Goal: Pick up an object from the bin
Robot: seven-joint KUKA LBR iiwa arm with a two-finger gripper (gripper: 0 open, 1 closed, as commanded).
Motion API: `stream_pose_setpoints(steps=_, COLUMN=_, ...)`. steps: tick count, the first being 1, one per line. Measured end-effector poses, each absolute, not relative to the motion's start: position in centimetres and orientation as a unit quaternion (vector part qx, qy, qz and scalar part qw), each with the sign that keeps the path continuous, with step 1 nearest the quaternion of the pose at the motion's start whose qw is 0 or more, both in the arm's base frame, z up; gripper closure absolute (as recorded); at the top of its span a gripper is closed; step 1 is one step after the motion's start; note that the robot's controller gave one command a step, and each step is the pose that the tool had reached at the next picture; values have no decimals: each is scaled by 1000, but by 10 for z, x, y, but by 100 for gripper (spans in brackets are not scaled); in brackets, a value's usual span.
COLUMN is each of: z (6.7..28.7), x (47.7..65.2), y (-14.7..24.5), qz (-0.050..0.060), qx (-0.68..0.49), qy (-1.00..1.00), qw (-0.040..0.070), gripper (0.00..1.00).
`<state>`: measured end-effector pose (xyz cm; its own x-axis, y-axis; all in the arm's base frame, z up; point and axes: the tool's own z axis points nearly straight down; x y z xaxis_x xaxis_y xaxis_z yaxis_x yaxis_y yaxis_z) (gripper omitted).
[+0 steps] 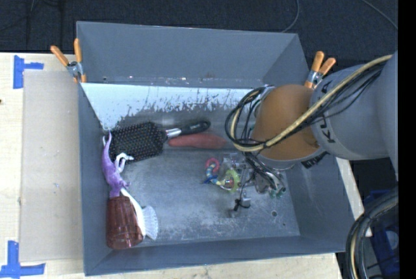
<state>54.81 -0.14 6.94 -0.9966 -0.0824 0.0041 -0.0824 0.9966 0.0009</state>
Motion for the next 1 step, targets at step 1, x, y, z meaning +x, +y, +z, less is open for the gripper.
stream_pose_setpoints(steps=1, z=70, x=554, y=-10, qz=-1, qx=-66, qy=-998, qw=0, gripper=0)
